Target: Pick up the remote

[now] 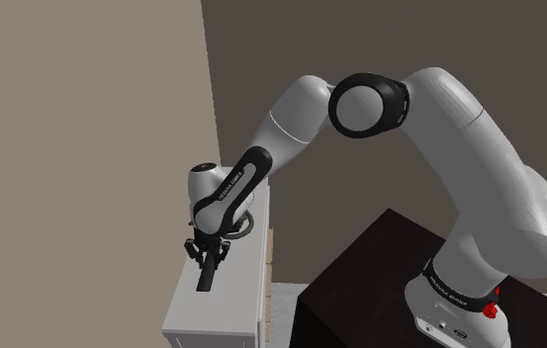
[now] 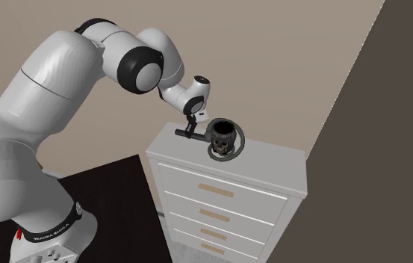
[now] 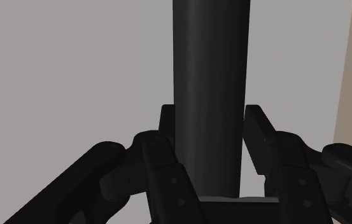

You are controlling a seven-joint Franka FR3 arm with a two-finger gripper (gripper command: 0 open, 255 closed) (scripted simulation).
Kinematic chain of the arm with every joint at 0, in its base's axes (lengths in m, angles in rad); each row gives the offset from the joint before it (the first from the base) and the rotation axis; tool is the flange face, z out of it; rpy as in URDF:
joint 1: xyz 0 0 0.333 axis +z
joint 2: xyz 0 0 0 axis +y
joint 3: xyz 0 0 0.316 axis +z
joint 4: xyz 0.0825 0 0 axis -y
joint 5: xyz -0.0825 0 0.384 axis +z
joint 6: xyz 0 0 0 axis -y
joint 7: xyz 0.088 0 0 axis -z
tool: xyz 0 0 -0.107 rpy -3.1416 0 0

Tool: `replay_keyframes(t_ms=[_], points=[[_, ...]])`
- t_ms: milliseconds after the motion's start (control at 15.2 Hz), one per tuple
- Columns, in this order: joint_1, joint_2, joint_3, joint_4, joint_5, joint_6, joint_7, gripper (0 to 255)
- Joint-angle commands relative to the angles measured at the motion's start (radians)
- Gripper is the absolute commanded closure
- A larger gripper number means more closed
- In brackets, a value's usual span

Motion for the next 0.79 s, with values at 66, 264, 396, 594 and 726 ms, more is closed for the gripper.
replay_keyframes(t_ms=[66, 264, 396, 594, 726], points=[[-0.005, -0.035, 0.007, -0.015, 0.005, -0.019, 0.003, 255], [-0.012, -0.07, 0.014, -0.03, 0.01, -0.039, 0.005, 255], [-0.016, -0.093, 0.019, -0.04, 0.013, -0.053, 0.006, 255], [-0.023, -0.127, 0.027, -0.052, 0.019, -0.074, 0.008, 255], [-0.023, -0.129, 0.027, -0.052, 0.02, -0.076, 0.008, 255]])
